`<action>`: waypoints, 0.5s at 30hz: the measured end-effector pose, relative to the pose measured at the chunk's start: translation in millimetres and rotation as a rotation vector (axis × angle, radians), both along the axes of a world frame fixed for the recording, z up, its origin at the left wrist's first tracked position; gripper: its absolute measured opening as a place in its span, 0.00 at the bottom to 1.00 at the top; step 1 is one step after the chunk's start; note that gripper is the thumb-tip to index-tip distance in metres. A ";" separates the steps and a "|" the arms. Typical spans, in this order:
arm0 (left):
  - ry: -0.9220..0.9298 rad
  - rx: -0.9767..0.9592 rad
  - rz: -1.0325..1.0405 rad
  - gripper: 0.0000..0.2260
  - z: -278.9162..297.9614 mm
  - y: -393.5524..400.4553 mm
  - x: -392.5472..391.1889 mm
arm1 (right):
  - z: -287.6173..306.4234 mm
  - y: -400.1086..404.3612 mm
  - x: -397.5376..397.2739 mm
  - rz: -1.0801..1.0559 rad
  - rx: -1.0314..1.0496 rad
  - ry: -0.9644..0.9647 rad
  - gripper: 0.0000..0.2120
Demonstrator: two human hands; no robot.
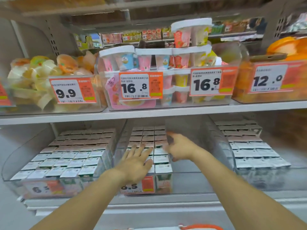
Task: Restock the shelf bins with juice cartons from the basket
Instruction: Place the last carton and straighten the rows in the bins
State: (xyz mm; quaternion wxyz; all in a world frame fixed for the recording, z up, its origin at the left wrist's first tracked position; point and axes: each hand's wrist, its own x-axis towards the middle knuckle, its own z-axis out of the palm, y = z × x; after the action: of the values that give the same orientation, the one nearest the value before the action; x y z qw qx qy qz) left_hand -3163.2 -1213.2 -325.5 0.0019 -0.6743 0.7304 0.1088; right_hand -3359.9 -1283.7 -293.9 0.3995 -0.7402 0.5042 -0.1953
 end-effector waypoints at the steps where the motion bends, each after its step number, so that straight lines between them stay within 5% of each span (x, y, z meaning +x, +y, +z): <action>1: -0.004 0.003 0.002 0.25 0.7 0.6 -0.6 | -3.1 -4.9 5.0 -0.020 -0.006 0.012 0.23; 10: 0.028 0.049 0.050 0.25 18.0 5.1 -10.8 | -19.5 -8.5 4.3 0.083 0.151 -0.047 0.28; 15: 0.097 -0.104 0.111 0.25 30.6 3.7 -42.4 | 19.8 13.1 -29.9 0.109 -0.208 0.187 0.23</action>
State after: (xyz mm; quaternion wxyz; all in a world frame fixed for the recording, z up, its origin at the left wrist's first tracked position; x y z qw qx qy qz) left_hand -3205.5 -1209.6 -294.9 -0.0744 -0.7068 0.6959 0.1031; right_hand -3389.8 -1270.6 -274.1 0.2817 -0.8190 0.4754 -0.1547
